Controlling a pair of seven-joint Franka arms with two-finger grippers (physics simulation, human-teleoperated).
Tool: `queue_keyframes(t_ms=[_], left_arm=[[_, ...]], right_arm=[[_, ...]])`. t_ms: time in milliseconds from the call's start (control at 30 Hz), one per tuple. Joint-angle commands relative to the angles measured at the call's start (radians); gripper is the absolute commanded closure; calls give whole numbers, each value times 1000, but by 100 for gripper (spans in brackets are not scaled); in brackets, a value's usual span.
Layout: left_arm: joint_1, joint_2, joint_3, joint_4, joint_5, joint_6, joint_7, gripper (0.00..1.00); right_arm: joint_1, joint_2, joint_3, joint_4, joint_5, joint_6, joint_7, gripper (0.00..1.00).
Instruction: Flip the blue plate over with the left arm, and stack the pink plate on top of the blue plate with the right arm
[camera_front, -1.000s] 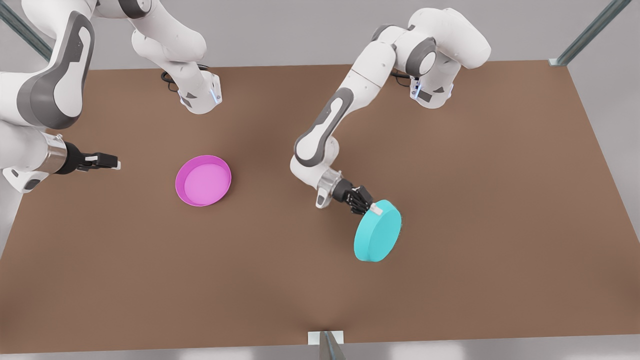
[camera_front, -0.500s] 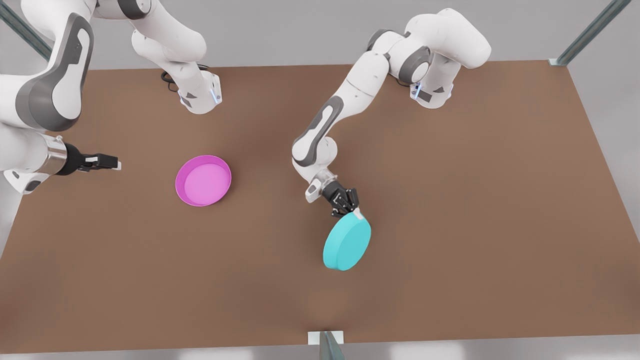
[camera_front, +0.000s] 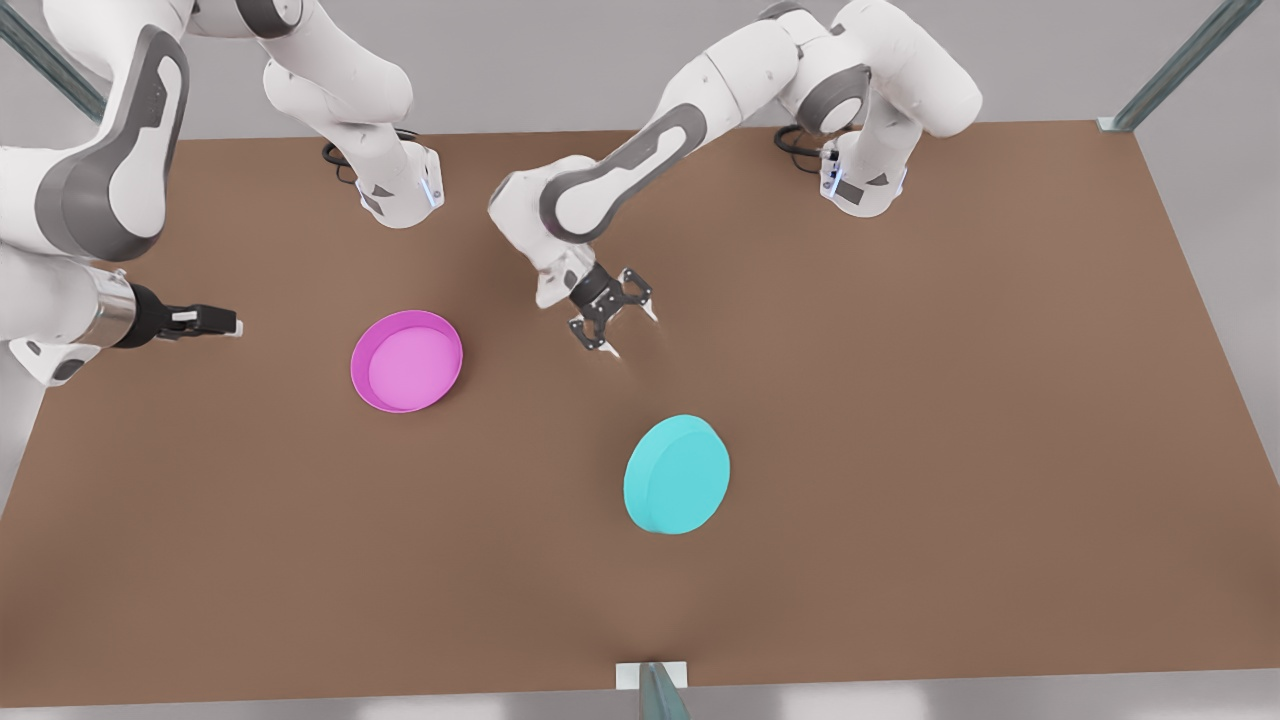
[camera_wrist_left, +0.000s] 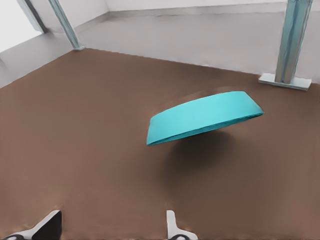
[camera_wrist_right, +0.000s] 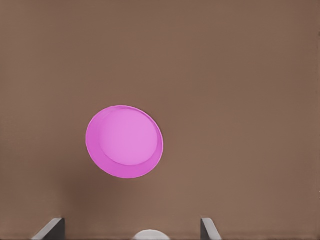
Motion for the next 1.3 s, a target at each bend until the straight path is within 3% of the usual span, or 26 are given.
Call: queue_keyframes(t_ms=[0, 67, 133, 233, 333, 400, 667, 1267], left_arm=[[60, -121, 5, 89, -444, -235, 444, 0], [387, -322, 7, 108, -594, -438, 964, 0], [704, -363, 7, 106, -594, -474, 1443, 0], [858, -360, 172, 105, -571, -401, 1871, 0], [912, -376, 163, 86, -624, -356, 1864, 0], [1024, -644, 30, -392, -611, 85, 1828, 0], [1021, -612, 30, -253, -611, -152, 1831, 0], [1021, -610, 19, -243, -613, -223, 1836, 0]], right_arm=[[27, -23, 2, -77, -69, 36, 40, 0], [-14, -22, 1, -304, -68, 270, 27, 0], [-20, -16, 1, -428, -56, 431, 21, 0], [-117, 0, 1, -657, 6, 733, -117, 0], [-129, -16, 2, -766, 38, 878, -158, 0], [-129, -34, 2, -826, 65, 950, -175, 0], [-117, -106, 5, -1125, 199, 1217, -270, 0], [-97, 27, 57, -1186, 363, 1310, -266, 0]])
